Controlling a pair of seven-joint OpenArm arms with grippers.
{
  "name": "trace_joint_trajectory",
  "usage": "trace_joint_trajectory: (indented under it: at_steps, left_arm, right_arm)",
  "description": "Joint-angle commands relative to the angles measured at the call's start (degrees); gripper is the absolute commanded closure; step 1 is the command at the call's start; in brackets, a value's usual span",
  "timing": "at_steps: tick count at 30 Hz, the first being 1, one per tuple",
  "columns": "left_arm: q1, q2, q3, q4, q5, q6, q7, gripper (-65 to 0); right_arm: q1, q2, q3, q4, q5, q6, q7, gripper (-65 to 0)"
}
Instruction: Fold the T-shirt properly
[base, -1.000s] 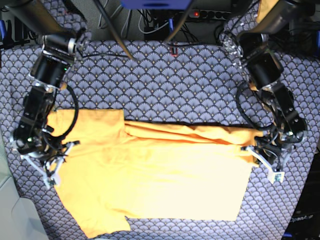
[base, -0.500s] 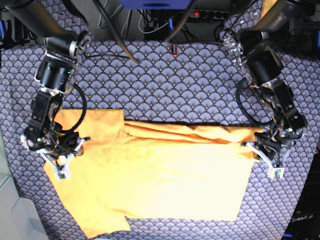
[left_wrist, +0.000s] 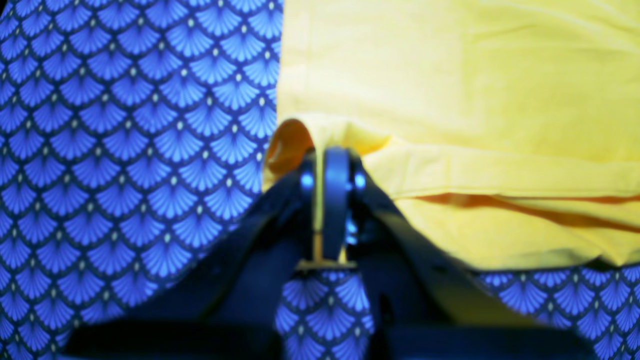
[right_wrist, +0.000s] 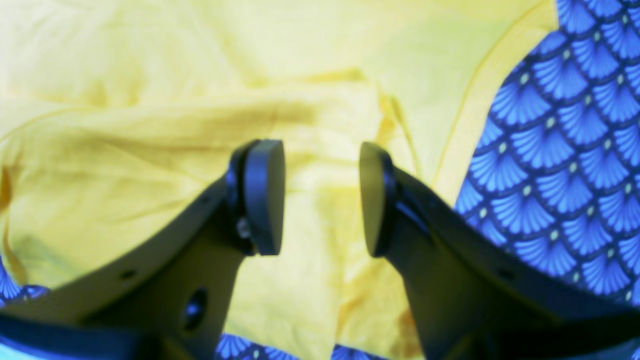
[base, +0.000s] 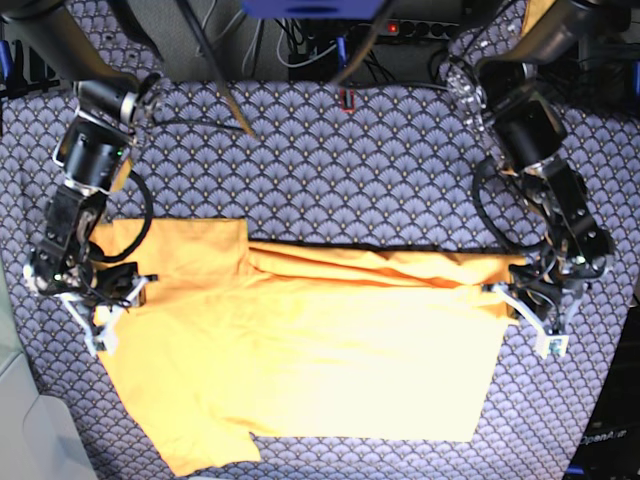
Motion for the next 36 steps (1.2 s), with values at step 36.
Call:
trace_joint_trajectory:
  at_steps: [36]
  left_arm:
    - [-0.25,-0.55,0.0,1.47,-0.78,-0.03,-1.23,0.0]
  right_arm:
    - [-2.28,-0.92,2.58,1.0,0.63,-0.01,3.69,-14.7]
